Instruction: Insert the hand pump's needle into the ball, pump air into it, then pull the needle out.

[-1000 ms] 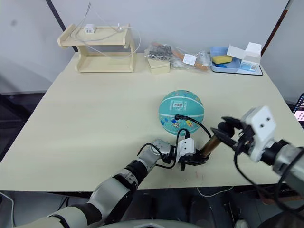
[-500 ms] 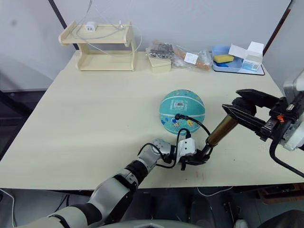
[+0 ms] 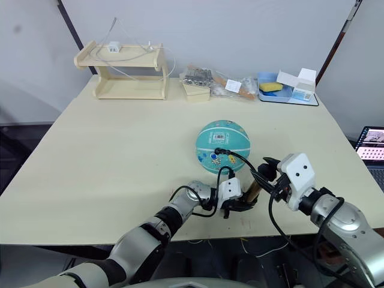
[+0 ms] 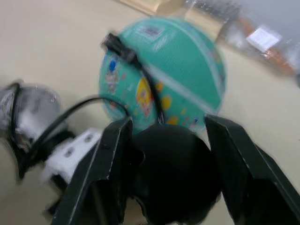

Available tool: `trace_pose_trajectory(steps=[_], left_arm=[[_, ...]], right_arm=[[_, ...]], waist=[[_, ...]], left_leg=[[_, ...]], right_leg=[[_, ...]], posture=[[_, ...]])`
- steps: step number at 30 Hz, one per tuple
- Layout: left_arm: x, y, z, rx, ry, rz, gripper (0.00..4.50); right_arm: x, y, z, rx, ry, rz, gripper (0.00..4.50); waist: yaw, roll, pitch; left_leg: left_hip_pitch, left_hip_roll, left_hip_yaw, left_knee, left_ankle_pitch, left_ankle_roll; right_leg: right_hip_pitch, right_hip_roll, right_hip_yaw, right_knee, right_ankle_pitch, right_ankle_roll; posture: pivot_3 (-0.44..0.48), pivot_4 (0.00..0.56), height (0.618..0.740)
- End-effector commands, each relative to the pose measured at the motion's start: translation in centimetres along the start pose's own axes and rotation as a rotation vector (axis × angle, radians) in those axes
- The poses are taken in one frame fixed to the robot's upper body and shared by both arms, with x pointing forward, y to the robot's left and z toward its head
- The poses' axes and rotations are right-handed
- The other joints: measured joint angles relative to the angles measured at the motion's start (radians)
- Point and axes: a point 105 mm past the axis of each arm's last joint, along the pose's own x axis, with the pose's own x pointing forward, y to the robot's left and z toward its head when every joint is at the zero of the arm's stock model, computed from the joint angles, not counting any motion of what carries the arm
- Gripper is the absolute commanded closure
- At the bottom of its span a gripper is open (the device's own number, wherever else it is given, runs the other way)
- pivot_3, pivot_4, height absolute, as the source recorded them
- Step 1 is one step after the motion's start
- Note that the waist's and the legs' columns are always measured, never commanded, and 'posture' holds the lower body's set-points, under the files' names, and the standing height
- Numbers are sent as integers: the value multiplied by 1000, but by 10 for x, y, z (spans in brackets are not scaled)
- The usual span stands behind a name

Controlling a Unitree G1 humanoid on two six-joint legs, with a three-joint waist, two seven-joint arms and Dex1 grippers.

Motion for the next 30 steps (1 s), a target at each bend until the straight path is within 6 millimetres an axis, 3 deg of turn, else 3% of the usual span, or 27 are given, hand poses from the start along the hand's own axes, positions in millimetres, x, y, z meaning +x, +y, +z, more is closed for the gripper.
trace_pose_trajectory(steps=[1,6,10,12,19,22,26,30], left_arm=[[0,-16,-32,-103,107,-32,3414],[0,-18,-34,-105,109,-39,3414],[2,-20,-34,-107,109,-46,3414],[2,-20,-33,-107,109,-51,3415],[3,-21,-33,-107,108,-57,3415],[2,-21,-34,-109,109,-55,3415],[2,-23,-36,-113,112,-52,3415],[3,-22,-35,-110,111,-48,3415]], right_arm=[[-4,37,-38,165,156,179,2581],[-21,14,31,36,4,141,2581],[-41,2,90,-40,-119,133,2581],[-53,-2,117,-60,-172,130,2581],[-84,-10,175,-85,-259,101,2581],[-85,-10,176,-74,-243,91,2581],[-68,-10,132,1,-128,88,2581],[-48,1,65,112,9,121,2581]], waist=[[1,0,0],[6,12,11],[13,28,24],[19,28,26],[30,26,40],[29,25,42],[29,24,40],[24,12,27]], left_leg=[[0,0,0,0,0,0],[-2,-2,0,0,0,0],[-11,-10,0,1,0,0],[-18,-14,0,1,0,1],[-26,-15,1,4,1,1],[-27,-15,2,6,1,1],[-29,-15,1,7,1,1],[-24,-12,1,7,0,1]], right_leg=[[0,0,0,0,0,0],[-1,-2,0,-1,0,0],[-5,-8,0,-2,1,-1],[-11,-8,0,-2,3,-4],[-18,-7,-1,-1,3,-5],[-19,-7,-1,0,3,-5],[-19,-6,-2,0,3,-4],[-15,-4,-2,0,5,0]], posture=[[0,150,740],[0,150,740],[0,150,740],[0,150,740],[0,150,740],[0,150,740],[0,150,740],[0,150,740]])
